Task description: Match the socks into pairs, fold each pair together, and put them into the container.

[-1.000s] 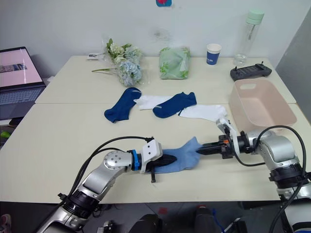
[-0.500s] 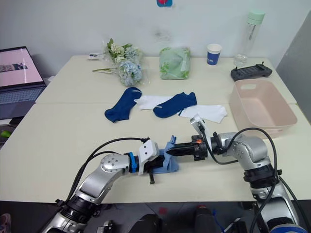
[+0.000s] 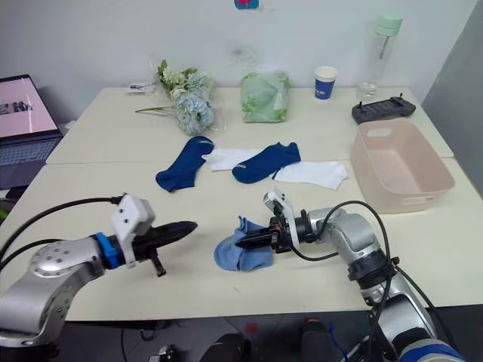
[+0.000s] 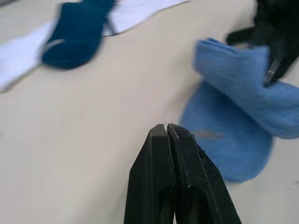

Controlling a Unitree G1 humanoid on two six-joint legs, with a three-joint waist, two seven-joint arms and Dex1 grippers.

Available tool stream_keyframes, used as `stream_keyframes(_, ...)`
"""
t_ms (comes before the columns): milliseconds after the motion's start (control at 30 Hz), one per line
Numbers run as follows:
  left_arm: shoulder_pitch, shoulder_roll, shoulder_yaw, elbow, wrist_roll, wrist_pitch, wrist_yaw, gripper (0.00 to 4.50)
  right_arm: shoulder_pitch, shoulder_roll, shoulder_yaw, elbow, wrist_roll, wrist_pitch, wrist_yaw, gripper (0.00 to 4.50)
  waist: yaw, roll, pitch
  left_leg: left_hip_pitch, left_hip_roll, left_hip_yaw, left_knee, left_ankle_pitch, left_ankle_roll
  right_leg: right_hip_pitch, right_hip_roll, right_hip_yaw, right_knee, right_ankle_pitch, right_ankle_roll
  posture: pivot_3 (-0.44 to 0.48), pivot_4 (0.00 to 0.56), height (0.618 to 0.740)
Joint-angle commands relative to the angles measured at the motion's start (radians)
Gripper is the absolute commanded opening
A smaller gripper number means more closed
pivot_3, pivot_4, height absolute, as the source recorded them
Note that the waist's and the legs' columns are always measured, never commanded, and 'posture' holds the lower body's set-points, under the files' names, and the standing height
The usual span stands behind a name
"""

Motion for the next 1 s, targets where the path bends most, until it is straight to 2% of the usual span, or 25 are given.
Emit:
stream_keyframes(33, 0.013, 0.000, 0.008, -0.052, -0.022, -0.012, 0.007, 0.00, -0.019, 0.001, -0.013, -0.026, 0.011, -0.001, 0.016, 1.37, 0.002, 0.000, 0.000, 0.000, 0.000, 0.000, 0.000, 0.000, 0.000, 0.000, -0.001, 0.000, 0.000, 0.000, 0.000, 0.000, 0.150, 0.740)
stream_keyframes(200, -0.089, -0.026, -0.064, -0.041, -0.014, -0.014, 0.036, 0.00, -0.028, -0.006, -0.059, -0.059, 0.051, 0.046, 0.005, 3.11, 0.002, 0.000, 0.000, 0.000, -0.001, 0.000, 0.001, 0.000, 0.000, 0.001, 0.000, -0.001, 0.000, 0.000, 0.000, 0.000, 0.150, 0.740)
stream_keyframes(333, -0.128, -0.059, -0.149, -0.048, -0.008, -0.032, 0.032, 0.00, -0.026, -0.032, -0.156, -0.129, 0.118, 0.156, -0.062, 4.46, -0.003, 0.000, 0.000, 0.000, -0.001, 0.001, 0.000, 0.000, 0.000, 0.000, 0.000, 0.000, 0.000, 0.000, 0.000, 0.000, 0.150, 0.740)
stream_keyframes(533, -0.112, -0.060, -0.307, 0.020, 0.081, -0.095, -0.002, 0.00, 0.034, -0.173, -0.173, -0.191, 0.073, 0.244, -0.162, 4.46, -0.001, 0.000, 0.000, 0.000, -0.001, 0.001, 0.000, 0.000, 0.000, 0.000, 0.000, 0.000, 0.000, 0.000, 0.000, 0.000, 0.150, 0.740)
stream_keyframes(600, -0.095, -0.046, -0.358, 0.073, 0.148, -0.149, -0.009, 0.00, 0.065, -0.207, -0.160, -0.213, 0.073, 0.268, -0.174, 4.46, -0.002, 0.000, 0.000, 0.000, -0.001, 0.002, 0.000, 0.000, 0.000, 0.000, 0.000, 0.000, 0.000, 0.000, 0.000, 0.000, 0.150, 0.740)
stream_keyframes(700, -0.069, -0.009, -0.416, 0.157, 0.251, -0.244, -0.023, 0.00, 0.086, -0.210, -0.150, -0.204, 0.070, 0.298, -0.209, 4.46, -0.006, 0.000, 0.000, 0.000, -0.001, 0.003, -0.001, 0.000, 0.000, -0.001, 0.001, 0.001, 0.001, 0.000, 0.000, 0.000, 0.150, 0.740)
stream_keyframes(1000, -0.035, -0.020, -0.389, 0.199, 0.267, -0.289, -0.013, 0.00, 0.047, -0.083, -0.144, -0.093, 0.083, 0.398, -0.296, 4.46, -0.007, 0.000, -0.001, 0.003, -0.001, 0.003, -0.001, 0.000, 0.000, 0.002, 0.001, 0.001, 0.001, 0.000, 0.000, 0.000, 0.150, 0.740)
